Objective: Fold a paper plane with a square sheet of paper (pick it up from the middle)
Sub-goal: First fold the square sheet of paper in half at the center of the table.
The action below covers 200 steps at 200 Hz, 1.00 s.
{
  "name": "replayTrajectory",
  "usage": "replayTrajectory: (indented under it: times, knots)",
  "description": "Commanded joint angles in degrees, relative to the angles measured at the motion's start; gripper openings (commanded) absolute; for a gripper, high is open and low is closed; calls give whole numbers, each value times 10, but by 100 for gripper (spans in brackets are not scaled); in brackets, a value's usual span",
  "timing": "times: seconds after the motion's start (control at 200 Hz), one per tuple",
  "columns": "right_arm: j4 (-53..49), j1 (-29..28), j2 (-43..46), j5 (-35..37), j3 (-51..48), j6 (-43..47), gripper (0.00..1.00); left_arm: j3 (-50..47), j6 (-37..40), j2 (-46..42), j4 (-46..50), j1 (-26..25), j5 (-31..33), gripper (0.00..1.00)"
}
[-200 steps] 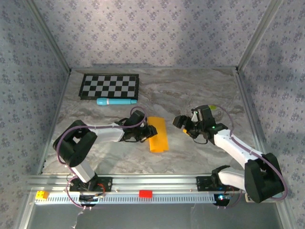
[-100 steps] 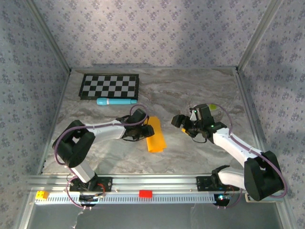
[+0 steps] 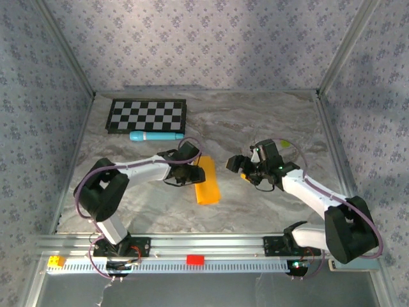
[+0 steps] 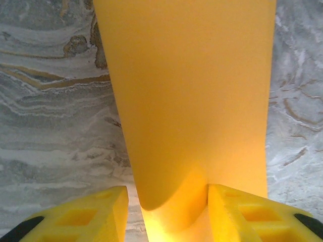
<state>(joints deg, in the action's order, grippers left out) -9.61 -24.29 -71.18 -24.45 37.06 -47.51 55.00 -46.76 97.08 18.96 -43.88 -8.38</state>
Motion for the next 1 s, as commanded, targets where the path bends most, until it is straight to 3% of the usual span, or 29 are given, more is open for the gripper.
replayTrajectory:
  times: [0.0, 0.994]
  knots:
    - [-11, -4, -6, -2, 19, 10, 86, 20, 39, 20, 49, 3, -11, 45]
    - [-23, -16, -38, -1, 32, 22, 86, 81, 112, 86, 131, 5, 10, 45]
